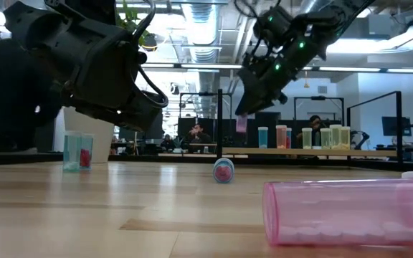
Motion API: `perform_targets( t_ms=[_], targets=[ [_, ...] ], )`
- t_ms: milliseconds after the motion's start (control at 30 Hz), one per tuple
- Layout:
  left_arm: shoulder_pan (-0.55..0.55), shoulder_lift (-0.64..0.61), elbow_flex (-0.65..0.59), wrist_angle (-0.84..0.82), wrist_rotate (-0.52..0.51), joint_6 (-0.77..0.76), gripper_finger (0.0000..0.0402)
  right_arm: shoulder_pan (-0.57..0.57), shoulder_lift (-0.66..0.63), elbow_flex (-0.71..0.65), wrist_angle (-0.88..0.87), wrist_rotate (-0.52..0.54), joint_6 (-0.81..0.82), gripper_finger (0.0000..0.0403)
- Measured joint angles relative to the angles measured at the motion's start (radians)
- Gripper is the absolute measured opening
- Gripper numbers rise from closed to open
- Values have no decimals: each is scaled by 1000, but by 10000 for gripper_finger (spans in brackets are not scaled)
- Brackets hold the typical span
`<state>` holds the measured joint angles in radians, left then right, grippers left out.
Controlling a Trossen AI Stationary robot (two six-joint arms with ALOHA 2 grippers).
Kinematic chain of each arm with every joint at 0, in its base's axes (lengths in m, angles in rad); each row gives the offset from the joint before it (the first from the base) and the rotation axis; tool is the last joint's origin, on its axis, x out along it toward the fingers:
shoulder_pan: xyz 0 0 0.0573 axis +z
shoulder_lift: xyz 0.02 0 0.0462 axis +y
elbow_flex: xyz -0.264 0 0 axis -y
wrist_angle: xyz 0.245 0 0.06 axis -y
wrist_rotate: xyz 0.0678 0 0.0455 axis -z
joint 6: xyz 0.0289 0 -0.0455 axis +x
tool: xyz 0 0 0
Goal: Pick and place medicine bottles onto shelf by color
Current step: Put the pink pill bottle on the shelf
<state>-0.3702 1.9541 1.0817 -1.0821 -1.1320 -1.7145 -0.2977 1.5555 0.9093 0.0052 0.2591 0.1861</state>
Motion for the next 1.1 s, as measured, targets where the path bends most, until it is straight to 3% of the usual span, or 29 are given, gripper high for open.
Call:
perform_targets(
  t_ms=[600,1100],
  targets=[
    [2,0,0,0,8,-26,206,-49,137,1,124,3,50,136],
    [3,0,0,3,9,-36,206,-146,133,0,120,4,50,136]
  ],
)
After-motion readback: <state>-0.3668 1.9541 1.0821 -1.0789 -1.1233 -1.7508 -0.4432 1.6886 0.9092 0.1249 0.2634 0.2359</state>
